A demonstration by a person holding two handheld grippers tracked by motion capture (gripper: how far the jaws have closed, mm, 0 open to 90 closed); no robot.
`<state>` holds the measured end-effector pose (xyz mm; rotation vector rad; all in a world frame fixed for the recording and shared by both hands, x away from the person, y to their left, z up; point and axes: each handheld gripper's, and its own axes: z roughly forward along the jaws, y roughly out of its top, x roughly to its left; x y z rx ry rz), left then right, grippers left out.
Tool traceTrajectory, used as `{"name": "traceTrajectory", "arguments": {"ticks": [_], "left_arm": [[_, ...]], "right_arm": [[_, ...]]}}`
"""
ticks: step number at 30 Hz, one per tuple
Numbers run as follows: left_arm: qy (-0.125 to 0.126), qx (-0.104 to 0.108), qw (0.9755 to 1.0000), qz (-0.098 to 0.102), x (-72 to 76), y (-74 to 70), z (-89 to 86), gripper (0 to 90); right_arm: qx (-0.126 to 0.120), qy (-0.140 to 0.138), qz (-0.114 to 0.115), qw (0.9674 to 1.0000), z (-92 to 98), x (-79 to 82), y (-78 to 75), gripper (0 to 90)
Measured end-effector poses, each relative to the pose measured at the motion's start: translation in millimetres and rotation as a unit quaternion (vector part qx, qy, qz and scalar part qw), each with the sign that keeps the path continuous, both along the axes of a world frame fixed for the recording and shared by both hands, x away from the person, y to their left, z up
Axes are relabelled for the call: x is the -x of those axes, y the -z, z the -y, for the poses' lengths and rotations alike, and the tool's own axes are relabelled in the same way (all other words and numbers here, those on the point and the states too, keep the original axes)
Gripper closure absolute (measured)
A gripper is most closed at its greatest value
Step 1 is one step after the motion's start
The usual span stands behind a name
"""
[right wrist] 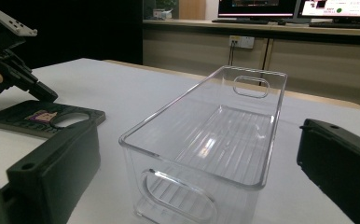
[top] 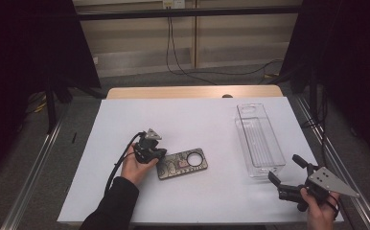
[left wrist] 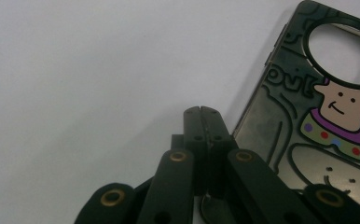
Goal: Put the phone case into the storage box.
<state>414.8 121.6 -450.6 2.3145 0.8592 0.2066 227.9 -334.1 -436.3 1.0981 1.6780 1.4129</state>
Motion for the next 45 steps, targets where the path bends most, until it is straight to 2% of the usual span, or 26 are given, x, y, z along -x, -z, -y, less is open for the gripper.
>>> {"name": "traceTrajectory", "arguments": {"ticks": [9, 29, 34, 40, 42, 43, 45], "left_arm": [[0.006, 0.01, 0.9999, -0.001, 8.1, 0.8, -3.8, 90.0], [0.017, 0.004, 0.9999, 0.002, 26.9, -1.1, -4.2, 90.0], [0.016, 0.009, 0.9998, -0.001, 31.3, -1.2, -3.8, 90.0], [0.026, 0.0, 0.9997, 0.0, 35.6, -2.6, -3.5, 90.0], [0.028, 0.002, 0.9996, -0.003, 36.6, -2.8, -4.1, 90.0], [0.022, 0.012, 0.9996, -0.011, 37.7, -2.0, -5.2, 90.0], [0.025, 0.015, 0.9995, -0.011, 38.9, -1.7, -6.5, 90.0]], "right_arm": [[-0.003, 0.001, -0.001, 1.0, -0.6, 0.1, 0.1, 0.0], [-0.002, 0.0, 0.002, 1.0, -0.7, 0.5, -0.6, 0.0], [0.0, 0.001, 0.002, 1.0, -0.5, 0.5, -0.7, 0.0], [0.001, -0.001, 0.002, 1.0, -1.3, 0.3, -0.6, 0.0], [0.0, 0.001, 0.002, 1.0, -0.8, 1.1, -0.9, 0.0], [0.001, 0.001, 0.002, 1.0, -0.6, 1.2, -0.8, 0.0], [0.0, 0.001, 0.002, 1.0, -0.6, 1.2, -0.9, 0.0]]}}
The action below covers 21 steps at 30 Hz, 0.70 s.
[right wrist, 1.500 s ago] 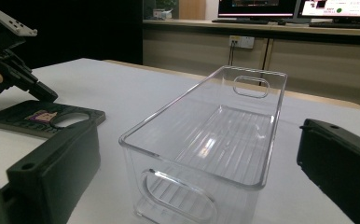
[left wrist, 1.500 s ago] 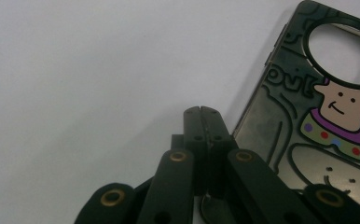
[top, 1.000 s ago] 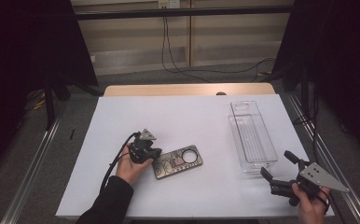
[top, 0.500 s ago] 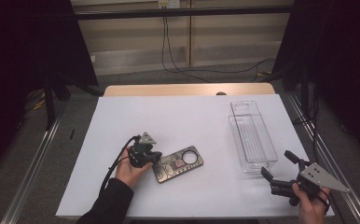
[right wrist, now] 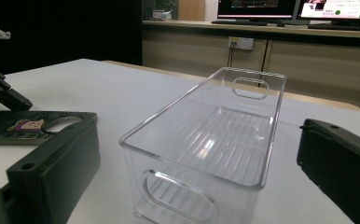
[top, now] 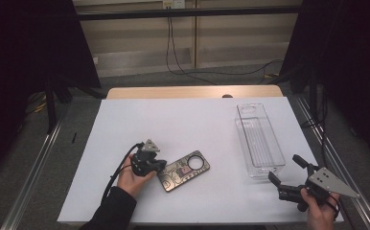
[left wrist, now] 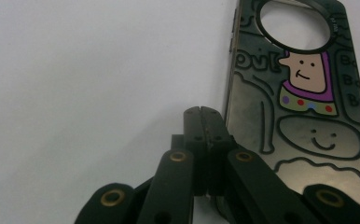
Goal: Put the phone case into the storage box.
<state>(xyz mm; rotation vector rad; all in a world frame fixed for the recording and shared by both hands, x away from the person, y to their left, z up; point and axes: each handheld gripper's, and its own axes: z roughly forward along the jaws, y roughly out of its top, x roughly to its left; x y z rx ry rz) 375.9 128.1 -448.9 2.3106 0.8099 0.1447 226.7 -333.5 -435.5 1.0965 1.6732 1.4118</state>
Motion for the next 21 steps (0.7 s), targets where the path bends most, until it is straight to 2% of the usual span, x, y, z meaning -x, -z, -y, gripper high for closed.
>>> {"name": "traceTrajectory", "arguments": {"ticks": [3, 9, 15, 19, 21], "left_arm": [[0.006, -0.006, 1.0, 0.005, 0.6, -0.6, 0.5, 90.0], [0.005, 0.004, 1.0, 0.0, 0.4, 0.2, -1.2, 90.0], [-0.001, 0.007, 0.9999, 0.016, 1.5, -1.0, -2.3, 90.0], [-0.016, 0.033, 0.999, 0.026, 1.6, -6.3, -8.4, 88.9], [-0.019, 0.035, 0.9988, 0.028, 2.4, -7.7, -9.3, 84.7]], "right_arm": [[-0.001, 0.001, 0.001, 1.0, -0.2, -0.1, -0.3, 0.0], [0.001, 0.006, 0.006, 1.0, 2.1, 0.7, -1.0, 0.0], [0.0, 0.001, 0.004, 1.0, 2.0, 0.3, -0.6, 0.0], [0.001, 0.0, 0.004, 1.0, 1.5, -0.1, -0.5, 0.0], [0.0, 0.001, 0.004, 1.0, 1.4, -0.1, -0.5, 0.0]]}}
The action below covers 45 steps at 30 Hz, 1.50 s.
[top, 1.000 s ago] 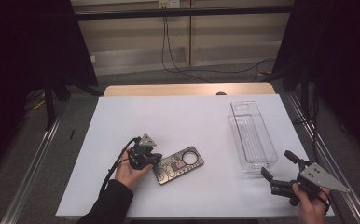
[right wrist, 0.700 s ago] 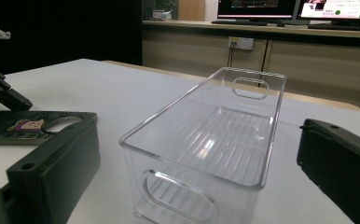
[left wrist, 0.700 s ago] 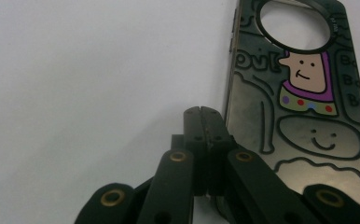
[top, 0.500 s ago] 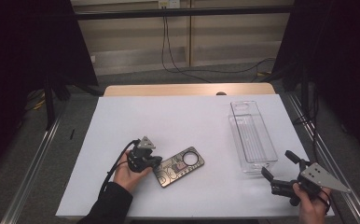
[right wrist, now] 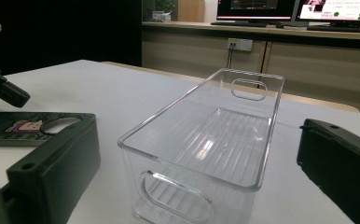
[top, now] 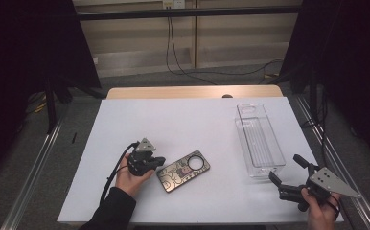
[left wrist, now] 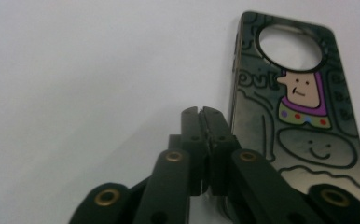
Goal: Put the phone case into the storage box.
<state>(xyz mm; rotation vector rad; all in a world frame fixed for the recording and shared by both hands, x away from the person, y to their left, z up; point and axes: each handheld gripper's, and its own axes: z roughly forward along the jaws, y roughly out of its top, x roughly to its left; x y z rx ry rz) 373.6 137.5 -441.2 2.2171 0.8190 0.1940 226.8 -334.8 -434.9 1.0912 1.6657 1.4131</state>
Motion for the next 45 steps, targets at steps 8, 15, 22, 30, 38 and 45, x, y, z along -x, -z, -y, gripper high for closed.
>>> {"name": "traceTrajectory", "arguments": {"ticks": [8, 15, 22, 30, 38, 45], "left_arm": [[-0.014, 0.032, 0.9984, 0.044, 9.0, -11.2, -5.4, 62.3], [-0.04, 0.062, 0.9947, 0.071, 18.0, -20.2, -11.0, 25.4], [-0.033, 0.042, 0.9952, 0.082, 24.5, -24.3, -14.5, 12.0], [-0.036, 0.062, 0.9924, 0.1, 39.4, -32.8, -20.7, 6.3], [0.005, 0.09, 0.9909, 0.1, 51.2, -35.7, -21.5, 4.0], [0.042, 0.111, 0.9904, 0.071, 51.4, -36.7, -11.8, 4.1]], "right_arm": [[0.004, -0.003, 0.001, 1.0, -0.4, 0.4, -0.2, 0.0], [0.004, -0.002, 0.001, 1.0, -0.5, 0.3, -0.2, 0.0], [0.005, -0.001, 0.001, 1.0, -0.7, 0.5, -0.3, 0.0], [0.005, -0.002, -0.001, 1.0, -0.4, 0.5, -0.1, 0.0], [0.003, 0.0, -0.001, 1.0, -0.8, 0.3, -0.1, 0.0], [0.005, -0.001, -0.001, 1.0, -0.9, 0.1, 0.0, 0.0]]}}
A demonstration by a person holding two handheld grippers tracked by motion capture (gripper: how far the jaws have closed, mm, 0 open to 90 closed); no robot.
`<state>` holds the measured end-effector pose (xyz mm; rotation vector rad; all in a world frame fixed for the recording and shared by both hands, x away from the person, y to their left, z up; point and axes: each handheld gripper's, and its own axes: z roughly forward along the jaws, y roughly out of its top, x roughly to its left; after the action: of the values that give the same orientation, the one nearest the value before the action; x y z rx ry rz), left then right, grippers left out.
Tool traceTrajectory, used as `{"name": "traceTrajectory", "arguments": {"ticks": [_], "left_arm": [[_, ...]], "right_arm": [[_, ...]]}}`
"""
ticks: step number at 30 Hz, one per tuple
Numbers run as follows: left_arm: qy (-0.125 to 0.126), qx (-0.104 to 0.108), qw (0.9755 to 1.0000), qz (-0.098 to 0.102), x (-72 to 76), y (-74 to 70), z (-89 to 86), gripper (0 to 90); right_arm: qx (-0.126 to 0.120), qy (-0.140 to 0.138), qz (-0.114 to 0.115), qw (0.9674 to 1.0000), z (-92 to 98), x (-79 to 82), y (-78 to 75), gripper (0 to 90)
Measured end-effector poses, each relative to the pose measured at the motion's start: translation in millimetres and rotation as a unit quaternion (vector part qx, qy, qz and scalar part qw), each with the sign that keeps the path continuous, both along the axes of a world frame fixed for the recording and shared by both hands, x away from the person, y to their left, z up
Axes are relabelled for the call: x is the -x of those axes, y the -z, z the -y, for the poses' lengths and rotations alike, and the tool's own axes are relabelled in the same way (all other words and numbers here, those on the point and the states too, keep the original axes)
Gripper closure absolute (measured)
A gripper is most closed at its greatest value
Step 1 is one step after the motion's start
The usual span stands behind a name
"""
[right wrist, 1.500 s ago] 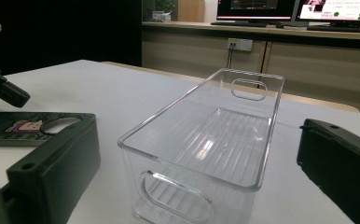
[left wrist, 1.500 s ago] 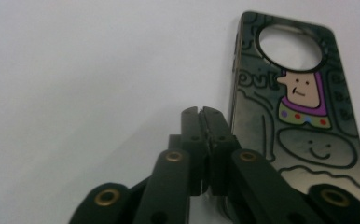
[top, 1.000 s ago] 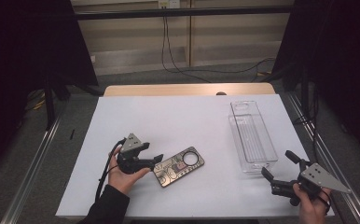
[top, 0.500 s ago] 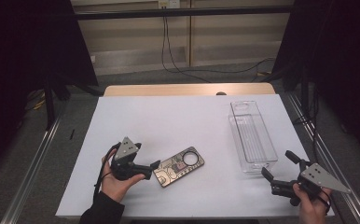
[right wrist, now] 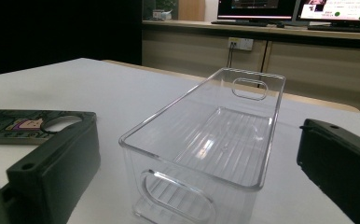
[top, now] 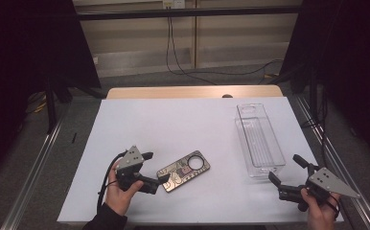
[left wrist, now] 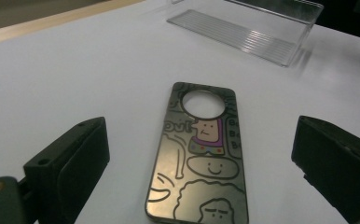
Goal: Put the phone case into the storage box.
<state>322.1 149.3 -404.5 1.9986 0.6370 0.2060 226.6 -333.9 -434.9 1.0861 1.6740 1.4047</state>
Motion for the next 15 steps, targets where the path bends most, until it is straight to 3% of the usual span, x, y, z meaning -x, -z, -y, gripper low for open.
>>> {"name": "traceTrajectory", "arguments": {"ticks": [7, 9, 11, 12, 15], "left_arm": [[0.008, -0.004, 1.0, 0.002, -2.8, 3.6, 10.0, 4.7], [0.029, -0.005, 0.9994, -0.019, -7.0, 3.9, 12.6, 5.1], [0.037, -0.009, 0.9991, -0.02, -9.0, 3.9, 15.1, 4.8], [0.031, -0.019, 0.9993, -0.009, -9.9, 4.0, 18.4, 4.7], [0.035, -0.033, 0.9988, -0.011, -12.8, 3.3, 20.2, 4.8]], "right_arm": [[0.002, -0.001, 0.0, 1.0, -0.5, -0.2, 0.1, 0.0], [0.0, 0.0, -0.001, 1.0, -0.2, -0.3, 0.2, 0.0], [0.0, 0.0, 0.0, 1.0, -0.3, -0.2, 0.0, 0.0], [0.0, 0.0, 0.0, 1.0, -0.5, -0.1, 0.1, 0.0], [0.001, -0.001, -0.001, 1.0, -0.4, -0.2, 0.2, 0.0]]}}
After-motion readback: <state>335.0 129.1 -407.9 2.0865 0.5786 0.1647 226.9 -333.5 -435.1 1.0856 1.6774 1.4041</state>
